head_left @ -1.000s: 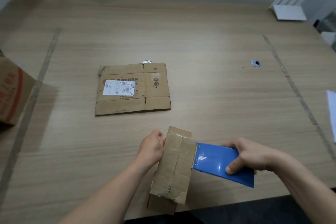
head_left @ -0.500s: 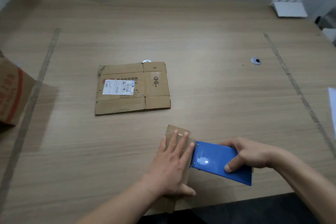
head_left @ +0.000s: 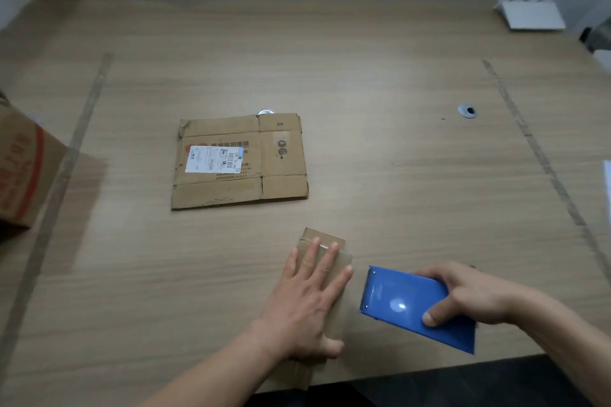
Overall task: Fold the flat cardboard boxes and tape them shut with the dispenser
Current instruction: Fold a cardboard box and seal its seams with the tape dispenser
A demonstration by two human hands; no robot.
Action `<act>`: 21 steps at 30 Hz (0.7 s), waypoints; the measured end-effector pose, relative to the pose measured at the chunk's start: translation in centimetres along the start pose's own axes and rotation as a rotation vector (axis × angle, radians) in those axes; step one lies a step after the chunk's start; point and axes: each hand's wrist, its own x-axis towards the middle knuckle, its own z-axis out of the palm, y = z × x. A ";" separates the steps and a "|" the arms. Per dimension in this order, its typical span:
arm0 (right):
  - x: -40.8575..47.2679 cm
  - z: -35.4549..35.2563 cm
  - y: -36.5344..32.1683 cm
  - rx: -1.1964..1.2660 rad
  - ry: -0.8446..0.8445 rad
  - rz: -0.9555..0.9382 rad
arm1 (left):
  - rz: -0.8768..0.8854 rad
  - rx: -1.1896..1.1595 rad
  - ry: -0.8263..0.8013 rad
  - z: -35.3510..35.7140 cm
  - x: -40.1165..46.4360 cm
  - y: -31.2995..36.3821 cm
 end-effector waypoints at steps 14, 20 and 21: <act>2.8 2.1 -8.2 -0.308 0.073 0.122 | -0.026 -0.007 -0.036 -0.3 -0.2 0.4; 5.1 5.2 -8.2 -0.275 0.115 0.171 | -0.034 -0.018 -0.053 -0.4 -0.2 0.6; 5.6 6.0 -7.7 -0.256 0.121 0.169 | -0.044 -0.023 -0.052 -0.4 0.0 0.6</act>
